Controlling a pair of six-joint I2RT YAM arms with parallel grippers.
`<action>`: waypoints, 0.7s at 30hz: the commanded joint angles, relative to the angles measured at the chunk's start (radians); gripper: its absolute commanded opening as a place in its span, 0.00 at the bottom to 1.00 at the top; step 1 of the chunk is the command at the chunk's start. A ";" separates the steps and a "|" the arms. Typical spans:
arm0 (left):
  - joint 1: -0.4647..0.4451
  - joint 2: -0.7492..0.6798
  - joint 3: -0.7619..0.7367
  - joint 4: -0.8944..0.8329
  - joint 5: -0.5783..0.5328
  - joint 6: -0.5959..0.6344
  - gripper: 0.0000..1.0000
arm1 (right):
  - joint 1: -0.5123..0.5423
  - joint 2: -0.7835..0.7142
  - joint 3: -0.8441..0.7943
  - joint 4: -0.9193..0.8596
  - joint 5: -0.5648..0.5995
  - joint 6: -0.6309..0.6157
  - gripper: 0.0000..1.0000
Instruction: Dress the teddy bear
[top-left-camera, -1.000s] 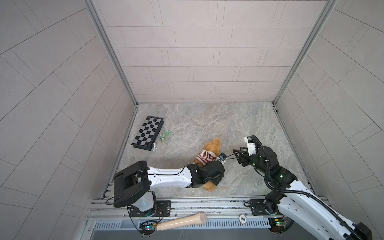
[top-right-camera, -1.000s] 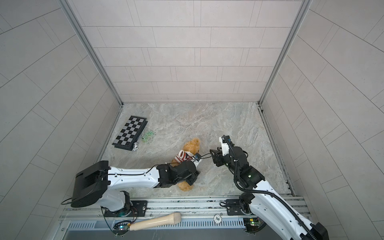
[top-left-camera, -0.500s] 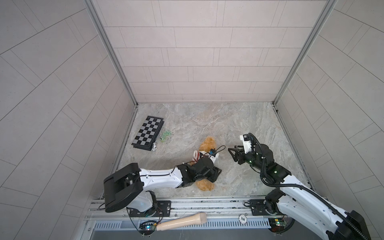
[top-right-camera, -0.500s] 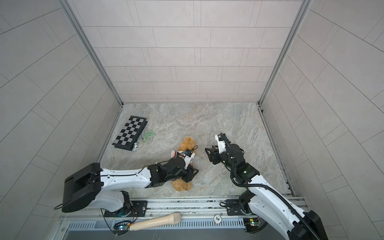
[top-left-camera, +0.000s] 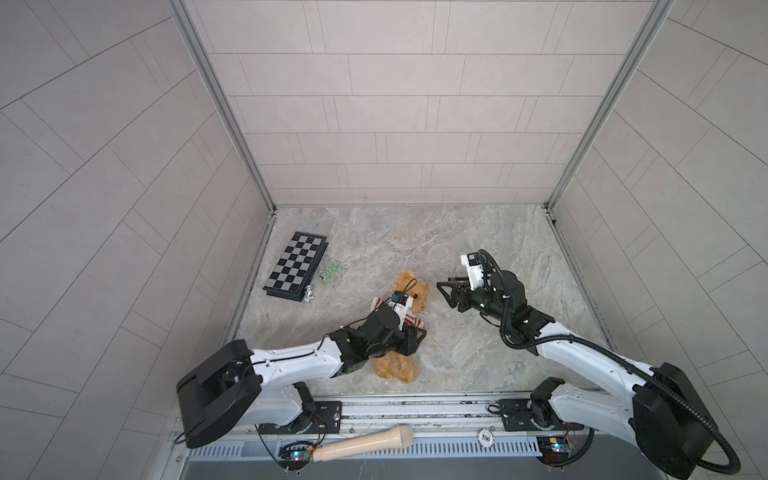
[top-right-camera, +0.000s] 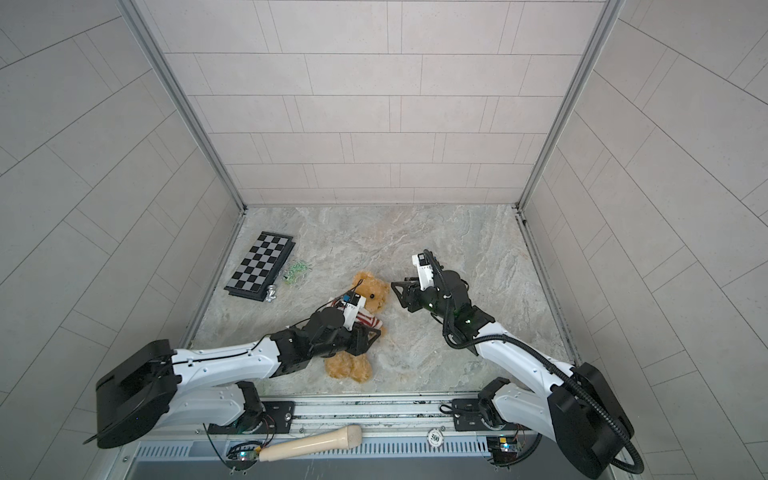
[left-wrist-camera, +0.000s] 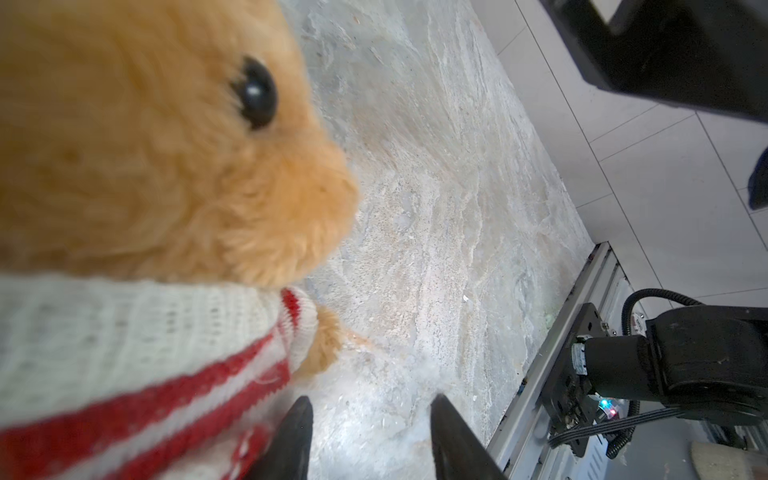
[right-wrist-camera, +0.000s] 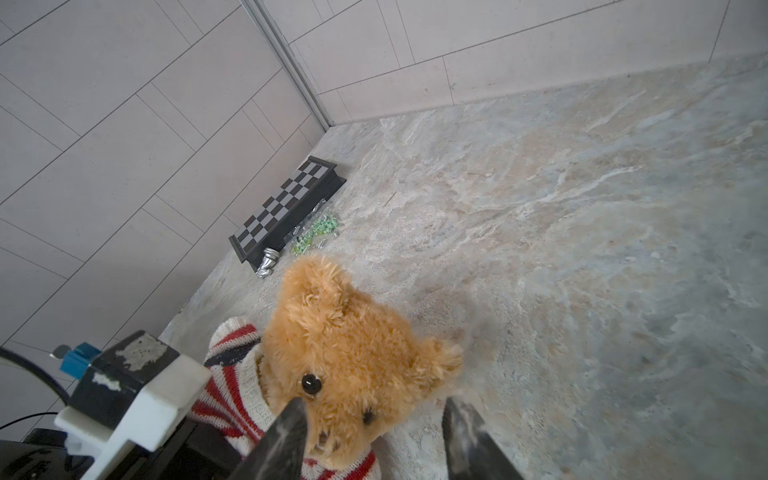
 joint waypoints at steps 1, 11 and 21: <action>0.031 -0.032 0.003 -0.043 0.018 0.023 0.49 | 0.064 0.036 0.054 -0.025 0.043 -0.056 0.56; 0.038 0.096 -0.043 0.168 0.113 -0.051 0.49 | 0.154 0.140 0.104 -0.076 0.090 -0.104 0.52; 0.037 0.102 -0.051 0.186 0.113 -0.069 0.50 | 0.194 0.227 0.127 -0.111 0.117 -0.135 0.38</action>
